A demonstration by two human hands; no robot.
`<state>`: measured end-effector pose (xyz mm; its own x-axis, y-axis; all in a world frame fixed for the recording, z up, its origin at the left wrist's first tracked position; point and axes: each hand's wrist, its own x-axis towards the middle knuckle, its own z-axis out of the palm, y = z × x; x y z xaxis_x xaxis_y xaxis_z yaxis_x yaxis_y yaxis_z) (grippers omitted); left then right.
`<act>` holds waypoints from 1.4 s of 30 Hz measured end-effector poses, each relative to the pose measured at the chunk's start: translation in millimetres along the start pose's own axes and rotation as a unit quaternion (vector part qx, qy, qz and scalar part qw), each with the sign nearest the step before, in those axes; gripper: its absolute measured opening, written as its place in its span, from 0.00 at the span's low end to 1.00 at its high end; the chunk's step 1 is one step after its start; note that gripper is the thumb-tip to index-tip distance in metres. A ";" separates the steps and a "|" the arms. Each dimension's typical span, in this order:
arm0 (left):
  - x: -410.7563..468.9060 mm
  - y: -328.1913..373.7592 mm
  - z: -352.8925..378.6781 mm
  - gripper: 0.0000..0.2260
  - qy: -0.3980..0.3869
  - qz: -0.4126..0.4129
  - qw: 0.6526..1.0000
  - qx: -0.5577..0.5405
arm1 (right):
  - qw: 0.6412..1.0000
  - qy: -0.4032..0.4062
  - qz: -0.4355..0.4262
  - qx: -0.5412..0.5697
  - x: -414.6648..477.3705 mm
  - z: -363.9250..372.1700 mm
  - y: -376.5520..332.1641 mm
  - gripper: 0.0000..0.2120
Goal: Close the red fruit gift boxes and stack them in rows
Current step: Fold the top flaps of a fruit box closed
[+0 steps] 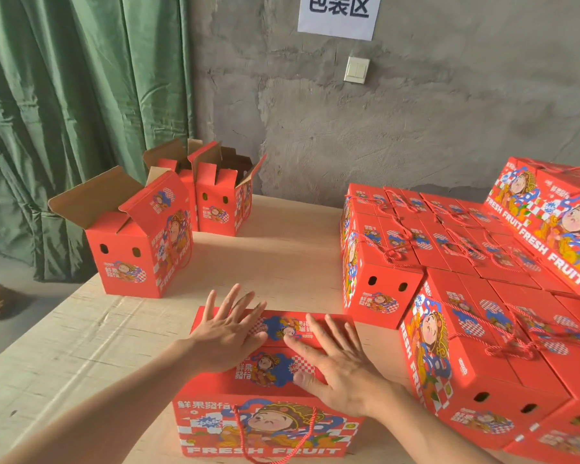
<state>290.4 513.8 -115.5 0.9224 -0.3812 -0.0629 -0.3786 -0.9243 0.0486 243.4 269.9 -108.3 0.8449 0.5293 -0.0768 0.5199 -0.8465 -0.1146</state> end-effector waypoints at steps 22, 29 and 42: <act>-57.9 10.4 14.5 0.46 0.057 -0.066 0.995 -0.042 | 0.999 0.012 0.009 0.034 0.7 -14.9 36.0 0.24; -90.9 68.9 5.3 0.29 0.083 -0.020 0.996 0.000 | 0.994 0.038 0.085 0.061 13.9 -10.1 34.7 0.22; -8.1 84.5 25.0 0.26 0.061 -0.123 0.975 -0.177 | 0.948 0.023 0.313 -0.045 -52.5 -10.6 1.5 0.31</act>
<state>249.0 438.3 -135.8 0.9923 -0.1237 0.0024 -0.1149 -0.9142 0.3887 201.1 240.3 -93.9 0.9951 -0.0798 -0.0584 -0.0785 -0.9966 0.0237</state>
